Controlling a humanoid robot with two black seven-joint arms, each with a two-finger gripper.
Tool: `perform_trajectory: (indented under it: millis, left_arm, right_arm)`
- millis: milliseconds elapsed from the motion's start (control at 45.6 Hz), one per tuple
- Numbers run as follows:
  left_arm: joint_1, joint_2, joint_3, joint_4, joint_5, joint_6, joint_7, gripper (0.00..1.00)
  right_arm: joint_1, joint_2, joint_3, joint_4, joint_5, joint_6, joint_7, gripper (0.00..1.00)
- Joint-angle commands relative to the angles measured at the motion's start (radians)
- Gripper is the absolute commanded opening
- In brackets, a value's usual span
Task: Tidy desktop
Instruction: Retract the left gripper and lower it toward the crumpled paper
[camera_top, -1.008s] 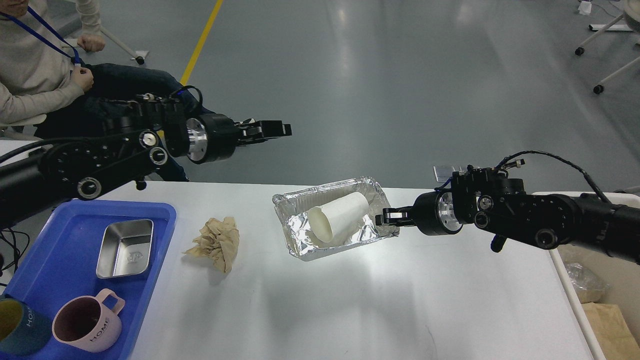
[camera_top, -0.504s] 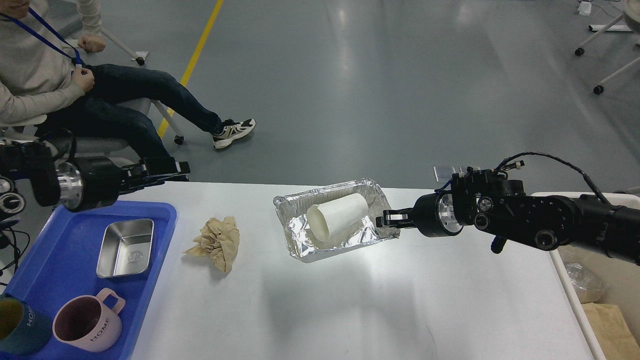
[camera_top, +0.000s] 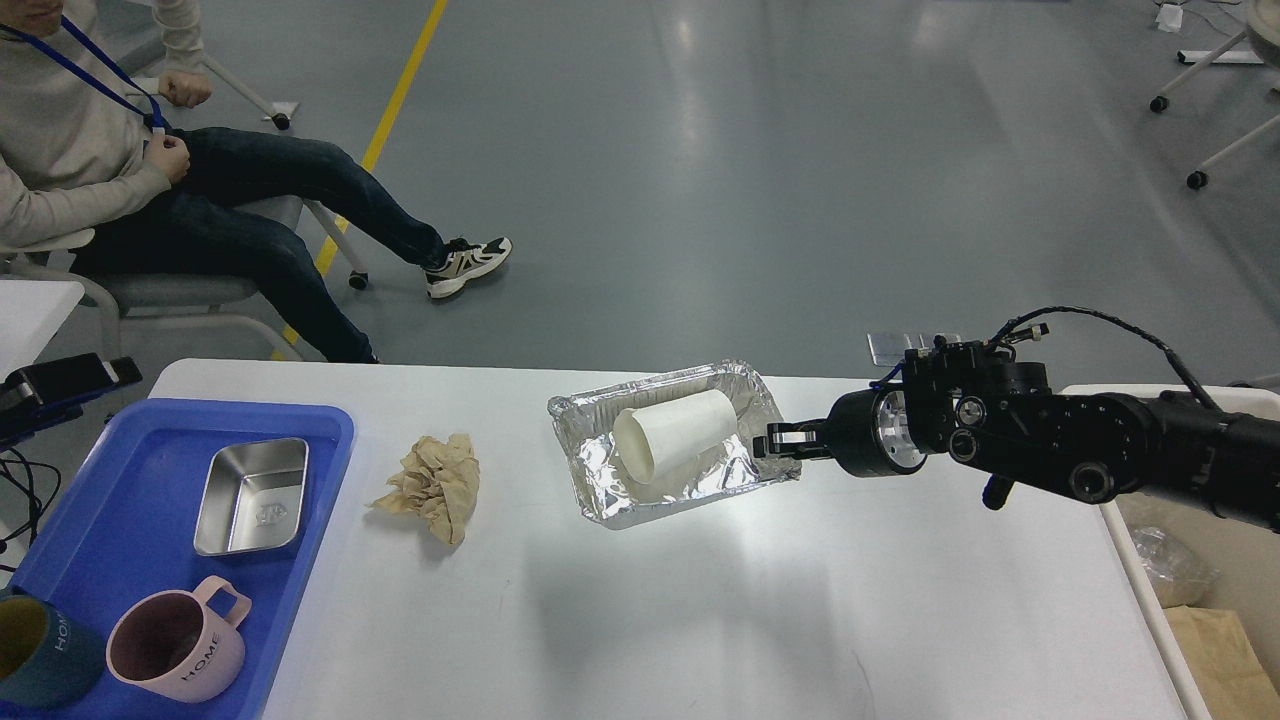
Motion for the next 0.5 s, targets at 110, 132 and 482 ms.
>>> perform_trajectory:
  millis: [110, 132, 482]
  left_arm:
    - [0.058, -0.01, 0.008, -0.01, 0.002, 0.014, -0.003, 0.74]
    - [0.063, -0.01, 0.008, -0.01, 0.002, 0.014, -0.003, 0.74]
    - [0.089, -0.1, 0.008, 0.007, 0.011, -0.011, -0.004, 0.74]
  right_arm:
    - [0.0, -0.002, -0.001, 0.0, 0.0, 0.0, 0.0, 0.0]
    - [0.0, -0.002, -0.001, 0.001, 0.0, 0.0, 0.0, 0.0]
    - [0.0, -0.001, -0.002, 0.0, 0.0, 0.0, 0.0, 0.0]
